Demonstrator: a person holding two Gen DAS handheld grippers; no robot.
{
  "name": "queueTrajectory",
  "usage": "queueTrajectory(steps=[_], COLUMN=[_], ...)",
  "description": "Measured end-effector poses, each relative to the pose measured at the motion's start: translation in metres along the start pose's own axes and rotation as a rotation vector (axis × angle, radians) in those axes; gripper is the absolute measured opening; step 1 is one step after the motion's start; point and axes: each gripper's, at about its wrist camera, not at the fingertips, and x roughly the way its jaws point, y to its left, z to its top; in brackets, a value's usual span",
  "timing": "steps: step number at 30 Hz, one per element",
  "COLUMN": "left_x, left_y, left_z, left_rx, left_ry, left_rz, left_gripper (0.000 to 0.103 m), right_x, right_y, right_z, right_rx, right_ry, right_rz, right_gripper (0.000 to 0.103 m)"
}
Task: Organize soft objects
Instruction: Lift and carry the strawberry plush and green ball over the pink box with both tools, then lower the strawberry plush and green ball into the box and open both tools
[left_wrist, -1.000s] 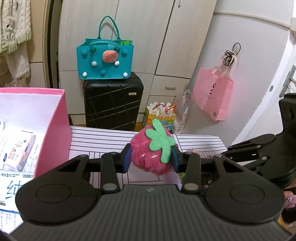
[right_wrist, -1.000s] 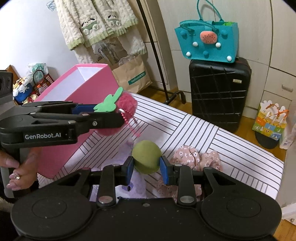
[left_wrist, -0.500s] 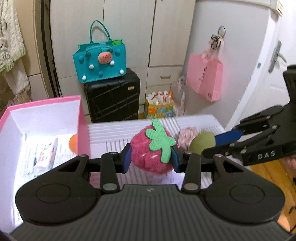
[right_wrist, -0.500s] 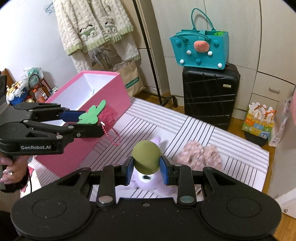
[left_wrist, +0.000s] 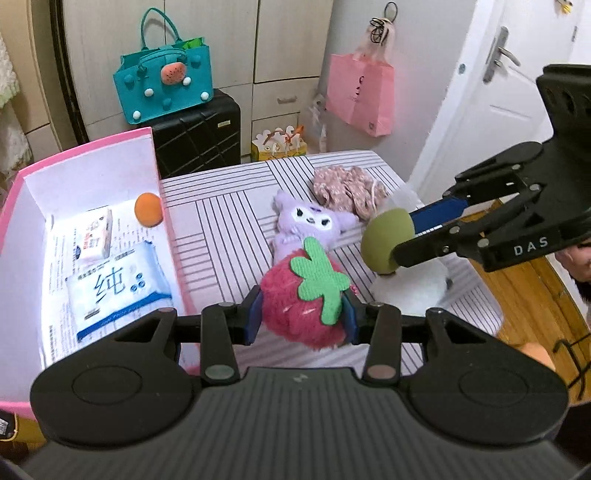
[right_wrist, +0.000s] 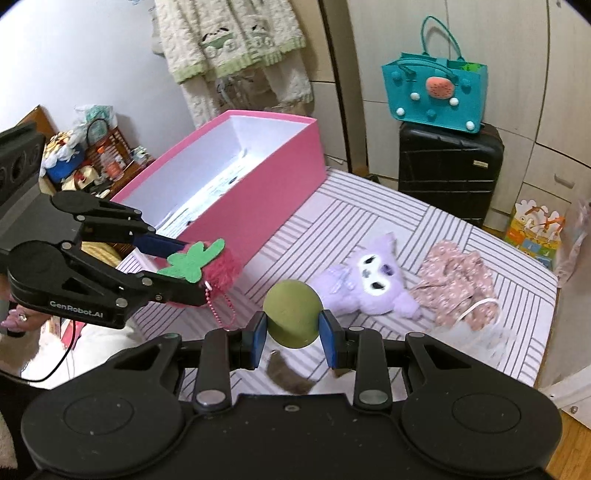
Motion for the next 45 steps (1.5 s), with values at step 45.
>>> queueTrajectory(steps=[45], left_x=[-0.045], left_y=[0.161], left_z=[0.030], left_rx=[-0.134], left_ry=[-0.125], left_rz=[0.144], left_gripper=[0.043], right_x=[0.066], right_y=[0.131], right_z=[0.116], right_rx=[-0.212], right_ry=[-0.081], right_rz=[0.050], right_gripper=[0.036])
